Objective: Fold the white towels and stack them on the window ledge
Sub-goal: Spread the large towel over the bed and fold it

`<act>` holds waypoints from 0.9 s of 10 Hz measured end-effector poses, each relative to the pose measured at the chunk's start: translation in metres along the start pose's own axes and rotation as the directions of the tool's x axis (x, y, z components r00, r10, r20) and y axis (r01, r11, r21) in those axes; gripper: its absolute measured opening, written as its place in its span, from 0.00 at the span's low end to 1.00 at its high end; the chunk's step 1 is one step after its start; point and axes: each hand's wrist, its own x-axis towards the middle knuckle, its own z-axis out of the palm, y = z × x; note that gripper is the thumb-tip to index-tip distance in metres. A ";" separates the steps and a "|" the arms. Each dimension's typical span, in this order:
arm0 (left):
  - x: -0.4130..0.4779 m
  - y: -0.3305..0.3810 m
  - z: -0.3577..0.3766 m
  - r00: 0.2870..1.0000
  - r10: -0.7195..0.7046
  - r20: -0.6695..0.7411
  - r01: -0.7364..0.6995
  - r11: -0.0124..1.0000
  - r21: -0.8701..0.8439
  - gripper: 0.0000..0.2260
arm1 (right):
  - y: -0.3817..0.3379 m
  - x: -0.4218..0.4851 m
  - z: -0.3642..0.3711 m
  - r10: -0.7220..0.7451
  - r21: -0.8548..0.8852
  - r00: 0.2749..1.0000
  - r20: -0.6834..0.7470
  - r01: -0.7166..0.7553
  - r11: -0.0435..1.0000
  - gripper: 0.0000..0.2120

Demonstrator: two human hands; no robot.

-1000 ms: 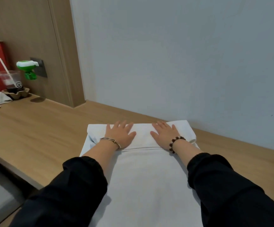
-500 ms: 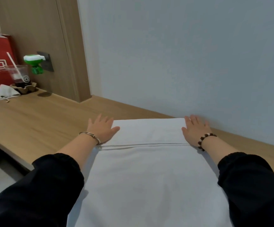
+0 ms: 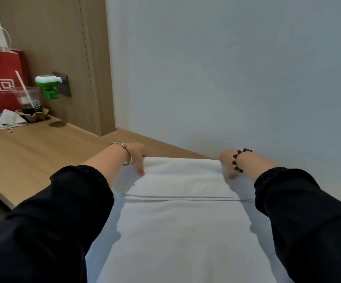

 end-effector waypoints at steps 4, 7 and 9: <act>-0.052 0.020 0.002 0.488 0.152 -0.860 -0.061 0.988 0.140 0.11 | 0.017 -0.078 -0.021 0.043 -0.082 0.821 -0.569 -0.108 0.991 0.09; -0.086 0.020 0.067 0.621 0.301 -0.723 -0.068 0.941 0.332 0.21 | 0.015 -0.121 0.067 -0.204 -0.206 0.536 -0.819 0.056 0.977 0.13; -0.091 0.015 0.076 0.796 0.282 -0.535 -0.061 0.917 0.393 0.13 | 0.009 -0.134 0.070 -0.293 -0.270 0.759 -0.582 0.160 0.949 0.09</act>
